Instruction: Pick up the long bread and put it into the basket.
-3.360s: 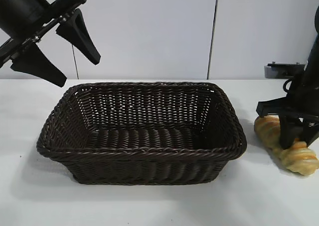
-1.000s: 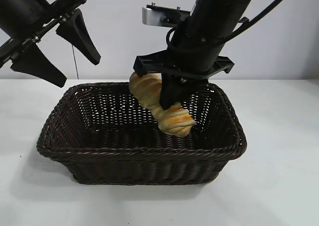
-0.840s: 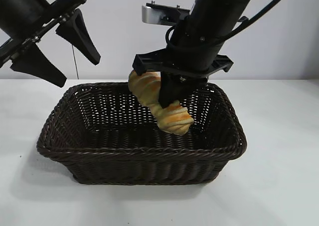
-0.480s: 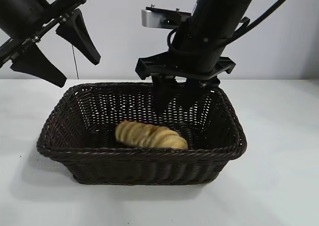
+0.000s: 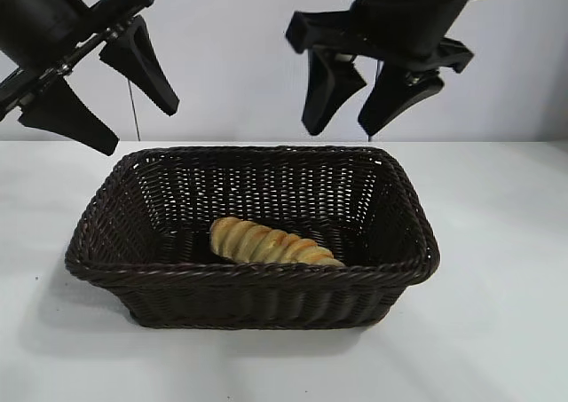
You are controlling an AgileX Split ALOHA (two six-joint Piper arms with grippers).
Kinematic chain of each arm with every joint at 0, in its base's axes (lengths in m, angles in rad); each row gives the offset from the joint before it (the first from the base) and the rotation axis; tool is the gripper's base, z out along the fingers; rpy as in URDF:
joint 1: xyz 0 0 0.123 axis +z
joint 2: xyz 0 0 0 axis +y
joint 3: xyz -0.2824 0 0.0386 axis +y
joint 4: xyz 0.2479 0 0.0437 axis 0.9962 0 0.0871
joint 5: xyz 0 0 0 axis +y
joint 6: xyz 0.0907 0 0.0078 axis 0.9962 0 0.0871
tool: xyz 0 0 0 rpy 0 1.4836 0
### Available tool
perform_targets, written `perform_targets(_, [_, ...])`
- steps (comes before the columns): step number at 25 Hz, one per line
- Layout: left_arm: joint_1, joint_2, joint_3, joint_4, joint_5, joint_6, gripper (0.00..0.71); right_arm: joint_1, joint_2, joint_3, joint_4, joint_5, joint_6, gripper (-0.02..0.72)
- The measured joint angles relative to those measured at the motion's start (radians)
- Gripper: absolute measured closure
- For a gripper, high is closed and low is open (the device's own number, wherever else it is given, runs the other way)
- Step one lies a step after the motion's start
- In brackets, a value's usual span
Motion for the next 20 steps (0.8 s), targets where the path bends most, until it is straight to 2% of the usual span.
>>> perform_targets(20, [0.0, 0.0, 0.0, 0.0, 0.0, 0.0, 0.202, 0.0, 0.0, 0.0, 0.011, 0.007, 0.0, 0.239])
